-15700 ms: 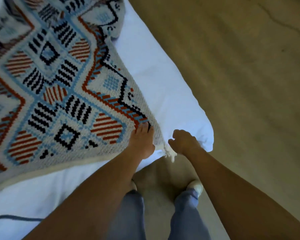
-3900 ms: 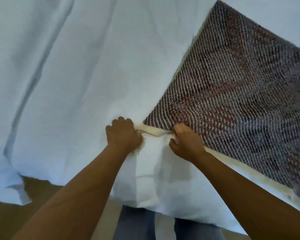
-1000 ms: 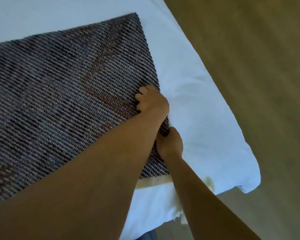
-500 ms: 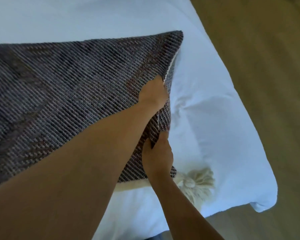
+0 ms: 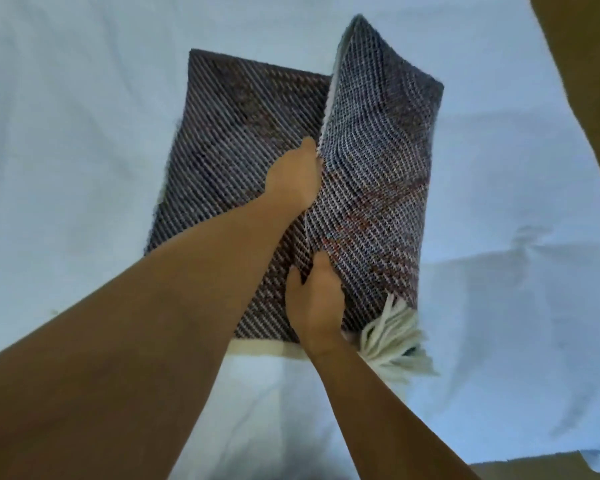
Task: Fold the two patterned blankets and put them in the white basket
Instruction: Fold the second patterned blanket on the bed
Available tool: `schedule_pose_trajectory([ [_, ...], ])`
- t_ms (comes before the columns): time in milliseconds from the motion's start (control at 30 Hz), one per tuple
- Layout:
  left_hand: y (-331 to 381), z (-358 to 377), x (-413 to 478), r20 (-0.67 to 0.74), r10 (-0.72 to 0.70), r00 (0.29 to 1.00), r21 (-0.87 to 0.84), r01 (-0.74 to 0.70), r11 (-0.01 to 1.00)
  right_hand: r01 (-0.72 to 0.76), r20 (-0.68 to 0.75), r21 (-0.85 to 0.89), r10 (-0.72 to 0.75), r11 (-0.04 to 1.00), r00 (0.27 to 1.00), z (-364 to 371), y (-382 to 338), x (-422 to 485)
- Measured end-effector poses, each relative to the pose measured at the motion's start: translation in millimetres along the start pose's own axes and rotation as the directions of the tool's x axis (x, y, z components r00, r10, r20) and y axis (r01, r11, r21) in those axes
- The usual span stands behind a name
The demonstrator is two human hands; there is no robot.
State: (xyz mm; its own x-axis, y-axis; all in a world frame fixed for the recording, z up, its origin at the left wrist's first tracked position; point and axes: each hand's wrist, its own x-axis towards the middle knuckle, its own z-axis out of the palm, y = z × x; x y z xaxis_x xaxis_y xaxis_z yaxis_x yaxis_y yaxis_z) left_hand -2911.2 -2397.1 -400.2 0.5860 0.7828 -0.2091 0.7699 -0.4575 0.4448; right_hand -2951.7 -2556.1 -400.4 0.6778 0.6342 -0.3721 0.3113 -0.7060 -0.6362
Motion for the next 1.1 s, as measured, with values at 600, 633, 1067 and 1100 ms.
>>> schedule_pose_trajectory([
  [600, -229, -56, -5, 0.108, -0.241, 0.965, -0.258, 0.261, 0.93, 0.09, 0.204, -0.131, -0.062, 0.987, 0.977, 174, -114, -40],
  [633, -230, -55, -5, 0.117, -0.237, 0.964, -0.287, 0.262, 0.922, 0.088, 0.217, -0.122, -0.06, 0.989, 0.974, 173, -112, -43],
  [1067, -246, -44, -105, 0.204, -0.23, 0.951, -0.366, 0.292, 0.883, -0.053, 0.392, -0.196, 0.128, 0.979, 0.911, 177, -114, -84],
  [1100, -251, -45, -117, 0.219, -0.238, 0.946, -0.344, 0.303, 0.889, -0.08, 0.398, -0.149, 0.134, 0.986, 0.908, 180, -116, -90],
])
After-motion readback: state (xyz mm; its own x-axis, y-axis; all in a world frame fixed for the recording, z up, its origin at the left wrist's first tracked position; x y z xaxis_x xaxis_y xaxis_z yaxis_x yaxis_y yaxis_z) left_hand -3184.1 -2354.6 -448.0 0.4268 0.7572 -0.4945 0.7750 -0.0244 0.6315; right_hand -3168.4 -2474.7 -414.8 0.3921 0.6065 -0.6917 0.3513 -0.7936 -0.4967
